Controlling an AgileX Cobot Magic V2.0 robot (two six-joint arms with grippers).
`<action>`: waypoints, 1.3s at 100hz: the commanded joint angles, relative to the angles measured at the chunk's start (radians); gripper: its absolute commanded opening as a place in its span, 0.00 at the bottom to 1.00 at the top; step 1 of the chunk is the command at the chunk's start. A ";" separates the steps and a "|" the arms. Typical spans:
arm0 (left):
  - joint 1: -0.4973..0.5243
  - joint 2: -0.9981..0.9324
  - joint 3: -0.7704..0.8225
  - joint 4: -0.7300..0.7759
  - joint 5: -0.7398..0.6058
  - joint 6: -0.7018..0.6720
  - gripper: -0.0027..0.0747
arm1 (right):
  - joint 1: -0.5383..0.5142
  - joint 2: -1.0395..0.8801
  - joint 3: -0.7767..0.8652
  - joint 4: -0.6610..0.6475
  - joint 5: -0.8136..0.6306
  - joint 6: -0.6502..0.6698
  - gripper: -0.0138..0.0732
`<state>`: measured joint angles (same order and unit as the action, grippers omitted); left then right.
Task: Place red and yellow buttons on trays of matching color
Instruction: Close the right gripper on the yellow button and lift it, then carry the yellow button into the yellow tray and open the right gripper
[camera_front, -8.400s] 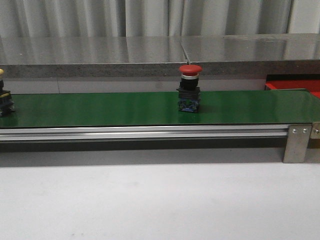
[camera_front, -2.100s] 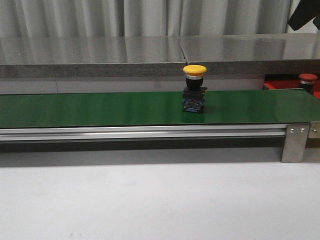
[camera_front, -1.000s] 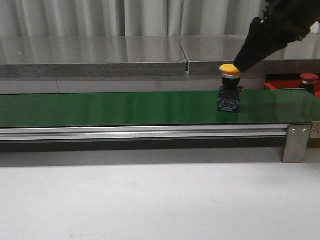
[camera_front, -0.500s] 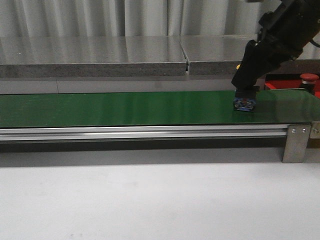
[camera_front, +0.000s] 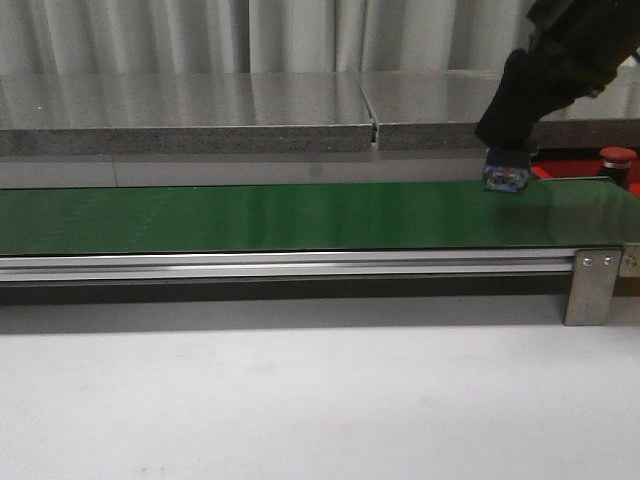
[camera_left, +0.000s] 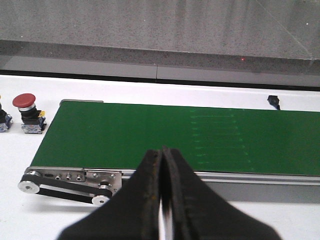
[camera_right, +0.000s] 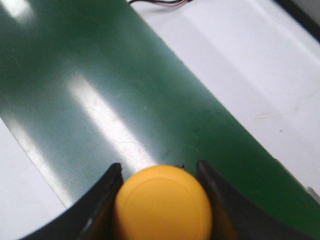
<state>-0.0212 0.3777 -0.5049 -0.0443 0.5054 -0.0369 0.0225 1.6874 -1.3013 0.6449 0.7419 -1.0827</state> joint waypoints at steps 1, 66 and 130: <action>-0.008 0.005 -0.024 -0.008 -0.073 0.001 0.01 | -0.050 -0.110 -0.028 0.039 -0.011 0.075 0.19; -0.008 0.005 -0.024 -0.008 -0.073 0.001 0.01 | -0.517 -0.401 0.397 0.022 -0.035 0.351 0.19; -0.008 0.005 -0.024 -0.008 -0.073 0.001 0.01 | -0.511 -0.398 0.704 0.157 -0.449 0.353 0.19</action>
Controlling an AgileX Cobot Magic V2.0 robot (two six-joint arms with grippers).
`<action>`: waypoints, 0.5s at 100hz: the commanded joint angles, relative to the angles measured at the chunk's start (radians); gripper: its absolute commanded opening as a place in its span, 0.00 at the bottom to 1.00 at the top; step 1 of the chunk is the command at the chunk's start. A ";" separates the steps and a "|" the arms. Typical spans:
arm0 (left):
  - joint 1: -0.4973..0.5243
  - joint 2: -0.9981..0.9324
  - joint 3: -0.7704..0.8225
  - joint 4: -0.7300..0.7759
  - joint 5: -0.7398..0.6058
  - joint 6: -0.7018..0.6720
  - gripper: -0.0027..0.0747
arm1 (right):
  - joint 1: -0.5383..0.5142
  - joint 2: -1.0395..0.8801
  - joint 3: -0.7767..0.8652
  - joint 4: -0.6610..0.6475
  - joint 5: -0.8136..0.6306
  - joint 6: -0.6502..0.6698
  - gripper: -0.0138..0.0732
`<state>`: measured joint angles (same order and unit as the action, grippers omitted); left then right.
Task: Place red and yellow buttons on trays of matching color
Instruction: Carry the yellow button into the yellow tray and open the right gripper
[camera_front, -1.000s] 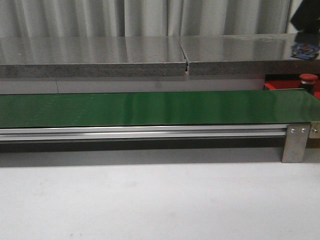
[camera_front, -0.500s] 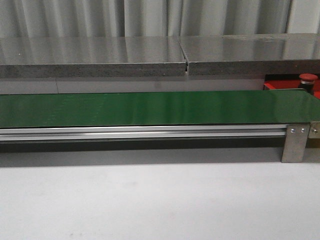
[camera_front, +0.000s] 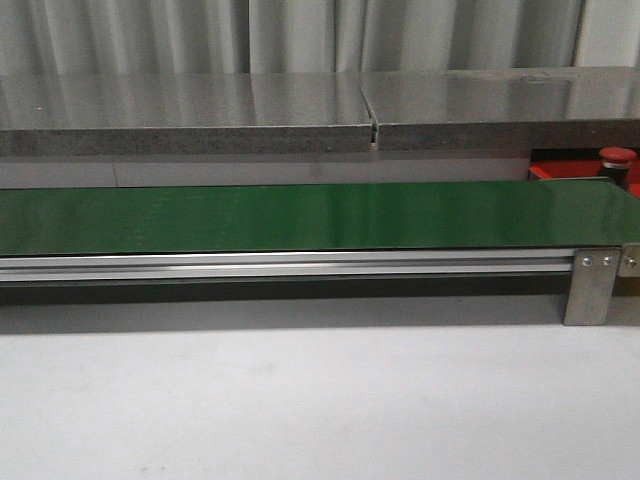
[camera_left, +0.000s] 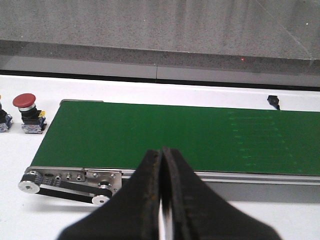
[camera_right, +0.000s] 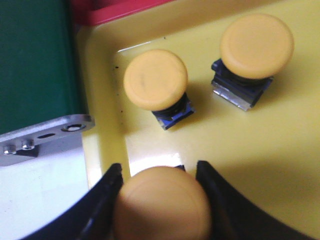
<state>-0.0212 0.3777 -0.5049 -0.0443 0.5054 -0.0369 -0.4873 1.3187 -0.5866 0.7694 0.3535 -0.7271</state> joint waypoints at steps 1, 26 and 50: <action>-0.008 0.005 -0.024 -0.008 -0.073 0.001 0.01 | -0.001 -0.030 -0.010 0.032 -0.062 -0.002 0.19; -0.008 0.005 -0.024 -0.008 -0.073 0.001 0.01 | -0.001 -0.013 -0.008 0.032 -0.073 -0.002 0.19; -0.008 0.005 -0.024 -0.008 -0.073 0.001 0.01 | -0.001 0.058 -0.008 0.053 -0.075 -0.002 0.19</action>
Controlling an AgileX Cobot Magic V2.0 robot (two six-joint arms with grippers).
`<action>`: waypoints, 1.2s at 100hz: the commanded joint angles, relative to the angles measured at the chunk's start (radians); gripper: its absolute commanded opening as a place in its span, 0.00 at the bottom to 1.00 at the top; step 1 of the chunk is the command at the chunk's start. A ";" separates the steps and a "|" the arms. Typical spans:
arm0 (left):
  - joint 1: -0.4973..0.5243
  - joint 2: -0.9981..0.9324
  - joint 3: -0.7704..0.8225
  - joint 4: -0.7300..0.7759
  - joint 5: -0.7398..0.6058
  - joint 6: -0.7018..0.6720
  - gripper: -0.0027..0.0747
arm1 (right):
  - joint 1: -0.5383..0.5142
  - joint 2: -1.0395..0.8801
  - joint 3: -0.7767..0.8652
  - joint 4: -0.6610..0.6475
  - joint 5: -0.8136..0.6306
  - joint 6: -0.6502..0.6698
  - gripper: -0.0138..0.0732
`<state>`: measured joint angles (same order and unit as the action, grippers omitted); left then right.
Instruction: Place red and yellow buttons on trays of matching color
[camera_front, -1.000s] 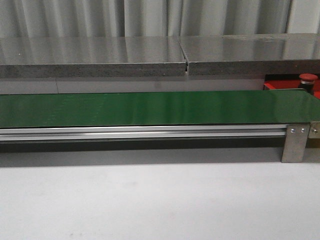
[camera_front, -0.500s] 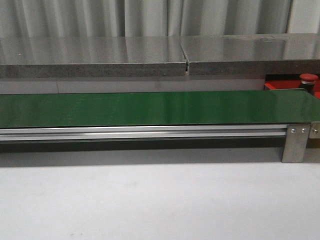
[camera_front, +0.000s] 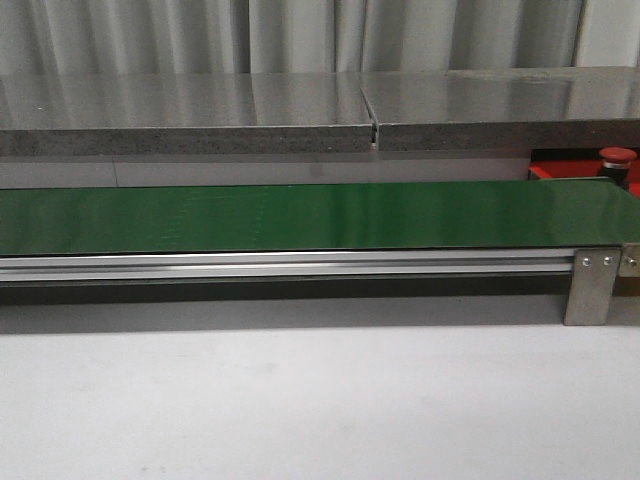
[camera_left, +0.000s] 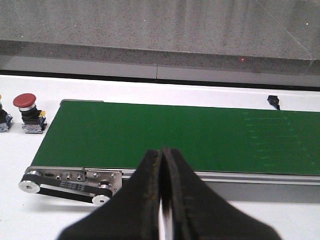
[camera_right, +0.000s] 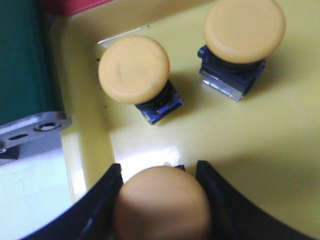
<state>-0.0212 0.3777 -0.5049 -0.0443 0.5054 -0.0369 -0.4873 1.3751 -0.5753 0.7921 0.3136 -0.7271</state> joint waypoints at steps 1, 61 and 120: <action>-0.008 0.005 -0.024 -0.008 -0.073 0.001 0.01 | -0.001 0.003 -0.020 0.031 -0.035 -0.002 0.19; -0.008 0.005 -0.024 -0.008 -0.073 0.001 0.01 | -0.001 0.017 -0.025 0.062 -0.001 -0.002 0.81; -0.008 0.005 -0.024 -0.008 -0.073 0.001 0.01 | -0.002 -0.222 -0.118 -0.009 0.082 -0.005 0.82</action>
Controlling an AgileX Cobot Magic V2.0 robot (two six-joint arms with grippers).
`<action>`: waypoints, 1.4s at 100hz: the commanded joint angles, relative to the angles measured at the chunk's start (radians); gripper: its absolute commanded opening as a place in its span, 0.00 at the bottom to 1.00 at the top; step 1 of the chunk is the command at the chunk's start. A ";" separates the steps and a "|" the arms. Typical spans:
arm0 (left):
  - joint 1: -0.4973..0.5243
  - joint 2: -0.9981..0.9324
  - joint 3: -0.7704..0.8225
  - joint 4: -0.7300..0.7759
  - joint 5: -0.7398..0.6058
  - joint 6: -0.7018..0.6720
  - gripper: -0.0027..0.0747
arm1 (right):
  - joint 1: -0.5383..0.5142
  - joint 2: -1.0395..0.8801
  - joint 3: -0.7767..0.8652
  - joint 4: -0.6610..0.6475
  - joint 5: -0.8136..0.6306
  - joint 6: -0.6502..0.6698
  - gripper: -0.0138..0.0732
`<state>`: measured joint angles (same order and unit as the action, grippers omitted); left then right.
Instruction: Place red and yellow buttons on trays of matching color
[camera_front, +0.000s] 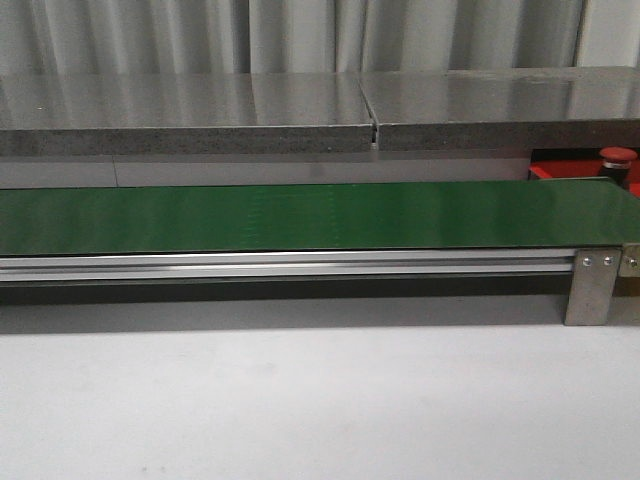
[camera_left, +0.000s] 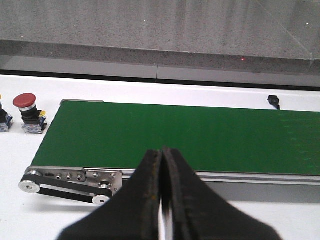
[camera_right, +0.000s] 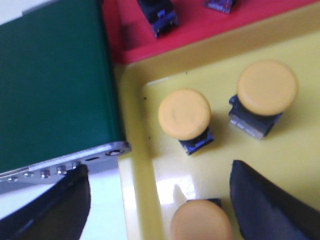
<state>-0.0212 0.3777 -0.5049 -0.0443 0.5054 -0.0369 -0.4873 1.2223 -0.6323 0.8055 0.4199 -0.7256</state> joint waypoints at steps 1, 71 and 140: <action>-0.008 0.005 -0.024 -0.008 -0.073 0.001 0.01 | -0.002 -0.074 -0.064 -0.027 -0.017 -0.006 0.82; -0.008 0.005 -0.024 -0.008 -0.073 0.001 0.01 | 0.379 -0.170 -0.241 -0.089 0.050 -0.103 0.67; -0.008 0.005 -0.024 -0.008 -0.073 0.001 0.01 | 0.381 -0.298 -0.241 -0.089 0.073 -0.103 0.08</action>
<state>-0.0212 0.3777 -0.5049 -0.0443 0.5054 -0.0369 -0.1070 0.9404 -0.8356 0.6975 0.5351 -0.8186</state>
